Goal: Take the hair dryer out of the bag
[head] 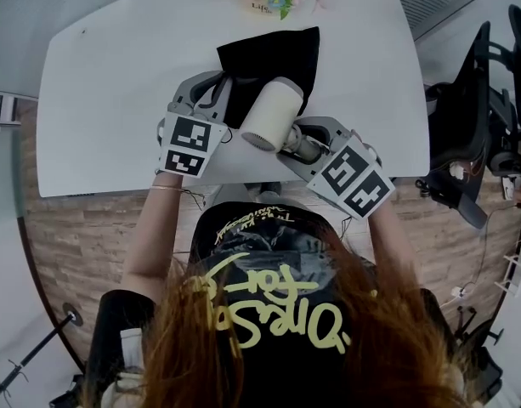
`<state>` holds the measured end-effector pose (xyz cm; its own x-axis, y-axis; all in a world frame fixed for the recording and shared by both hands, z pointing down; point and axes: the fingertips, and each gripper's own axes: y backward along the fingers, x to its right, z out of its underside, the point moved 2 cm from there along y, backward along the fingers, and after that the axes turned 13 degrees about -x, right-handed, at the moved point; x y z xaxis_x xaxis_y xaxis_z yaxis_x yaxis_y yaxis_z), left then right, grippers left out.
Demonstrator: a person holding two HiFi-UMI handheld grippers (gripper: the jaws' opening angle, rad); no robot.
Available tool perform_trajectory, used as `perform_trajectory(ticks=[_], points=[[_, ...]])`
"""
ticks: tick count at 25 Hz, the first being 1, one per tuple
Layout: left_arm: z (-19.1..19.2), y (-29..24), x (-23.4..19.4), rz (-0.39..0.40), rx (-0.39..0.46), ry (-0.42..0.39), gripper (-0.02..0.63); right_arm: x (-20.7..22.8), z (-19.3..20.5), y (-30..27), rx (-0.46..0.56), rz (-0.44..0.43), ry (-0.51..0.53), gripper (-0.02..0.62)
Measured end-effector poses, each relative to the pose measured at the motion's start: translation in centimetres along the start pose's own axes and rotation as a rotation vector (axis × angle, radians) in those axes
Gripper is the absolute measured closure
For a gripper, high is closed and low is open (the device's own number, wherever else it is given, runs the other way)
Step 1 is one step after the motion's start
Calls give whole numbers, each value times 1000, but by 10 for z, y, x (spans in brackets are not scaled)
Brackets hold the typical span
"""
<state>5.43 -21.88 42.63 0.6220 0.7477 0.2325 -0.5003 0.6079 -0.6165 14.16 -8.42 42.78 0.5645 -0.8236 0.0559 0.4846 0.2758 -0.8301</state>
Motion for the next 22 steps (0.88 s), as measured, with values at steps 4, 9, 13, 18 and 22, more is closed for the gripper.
perform_trajectory(ticks=[4,9,13,18,22], points=[[1,-1,7,-10,-4,-18,586,3,-2,14,42,13,-14,388],[0,0,13,-22,-5,-43,586,9,-6,28,73,33,-26,388],[-3,3,16,-29,-11,-94,586,11,-12,37,101,40,-35,388],[-3,3,24,-32,-24,-150,586,15,-25,45,126,50,-28,388],[-3,2,30,-22,-23,-176,586,22,-36,51,145,67,-30,388]])
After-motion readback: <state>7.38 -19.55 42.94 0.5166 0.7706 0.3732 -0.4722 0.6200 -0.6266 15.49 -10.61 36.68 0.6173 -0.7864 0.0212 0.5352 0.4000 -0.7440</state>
